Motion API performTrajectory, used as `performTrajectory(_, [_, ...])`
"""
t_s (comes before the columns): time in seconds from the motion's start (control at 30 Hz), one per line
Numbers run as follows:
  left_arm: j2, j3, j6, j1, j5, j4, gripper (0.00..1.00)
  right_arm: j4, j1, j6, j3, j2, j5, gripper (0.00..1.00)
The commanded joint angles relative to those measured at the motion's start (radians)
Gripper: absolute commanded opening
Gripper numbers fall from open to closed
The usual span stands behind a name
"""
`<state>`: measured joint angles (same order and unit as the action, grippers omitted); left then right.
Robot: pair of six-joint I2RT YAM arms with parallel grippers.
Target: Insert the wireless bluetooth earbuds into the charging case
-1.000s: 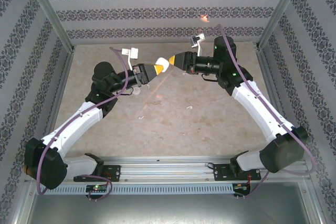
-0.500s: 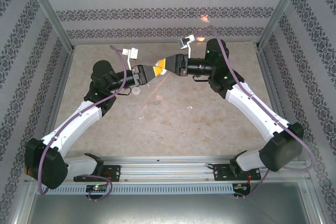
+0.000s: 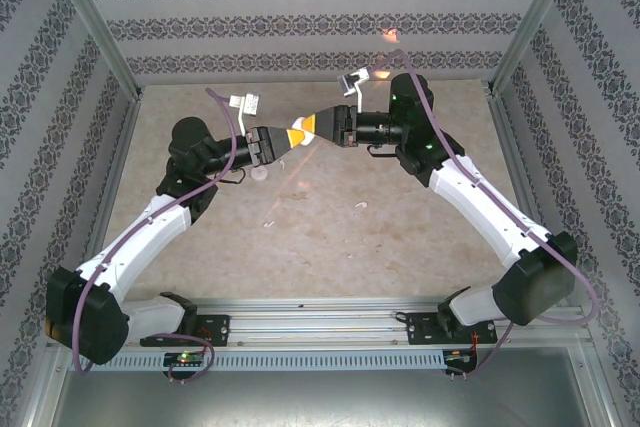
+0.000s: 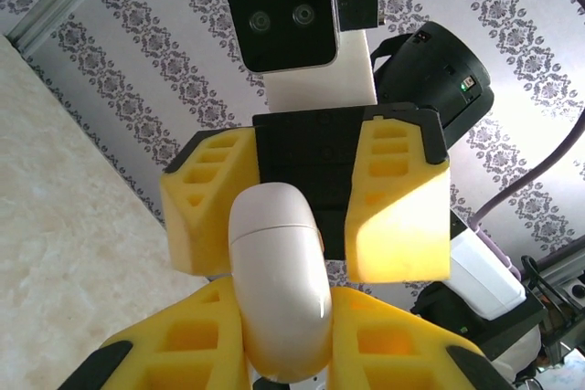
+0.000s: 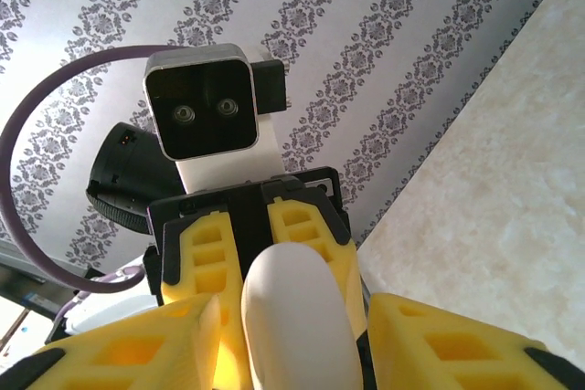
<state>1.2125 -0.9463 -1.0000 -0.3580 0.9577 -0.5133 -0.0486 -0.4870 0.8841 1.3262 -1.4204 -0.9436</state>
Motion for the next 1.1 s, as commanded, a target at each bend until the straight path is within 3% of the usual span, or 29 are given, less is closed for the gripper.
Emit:
performTrajectory(0.0, [-0.033,0.005,0.004,0.011,0.012,-0.012,0.17,-0.035,0.006,0.006,0.015,0.023,-0.005,0.41])
performTrajectory(0.2, [-0.033,0.010,0.004,0.012,0.009,-0.018,0.17,-0.055,-0.003,0.026,0.022,0.000,-0.047,0.27])
performTrajectory(0.27, [-0.032,0.010,0.009,0.011,0.009,-0.016,0.19,-0.043,-0.007,0.016,0.029,-0.004,-0.056,0.30])
performTrajectory(0.33, [-0.031,0.009,0.009,0.012,0.010,-0.013,0.20,-0.007,-0.013,-0.014,0.045,-0.007,-0.061,0.39])
performTrajectory(0.4, [-0.028,0.005,0.009,0.011,0.013,-0.011,0.20,0.027,-0.018,-0.042,0.058,-0.012,-0.062,0.40])
performTrajectory(0.6, [-0.032,0.000,0.017,0.012,0.022,0.000,0.24,0.054,-0.018,-0.064,0.064,-0.017,-0.072,0.21])
performTrajectory(0.7, [-0.048,-0.002,0.058,0.013,0.027,0.052,0.34,0.079,-0.015,-0.092,0.074,-0.015,-0.073,0.17])
performTrajectory(0.87, [-0.104,-0.046,0.202,0.044,0.014,0.295,0.71,0.224,-0.007,-0.234,0.119,-0.002,-0.058,0.15])
performTrajectory(0.97, [-0.111,-0.079,0.245,0.090,0.085,0.383,0.77,0.421,-0.016,-0.402,0.192,0.001,-0.003,0.15])
performTrajectory(1.07, [-0.114,-0.085,0.277,0.112,0.146,0.394,0.78,0.482,-0.022,-0.472,0.223,0.003,0.005,0.15])
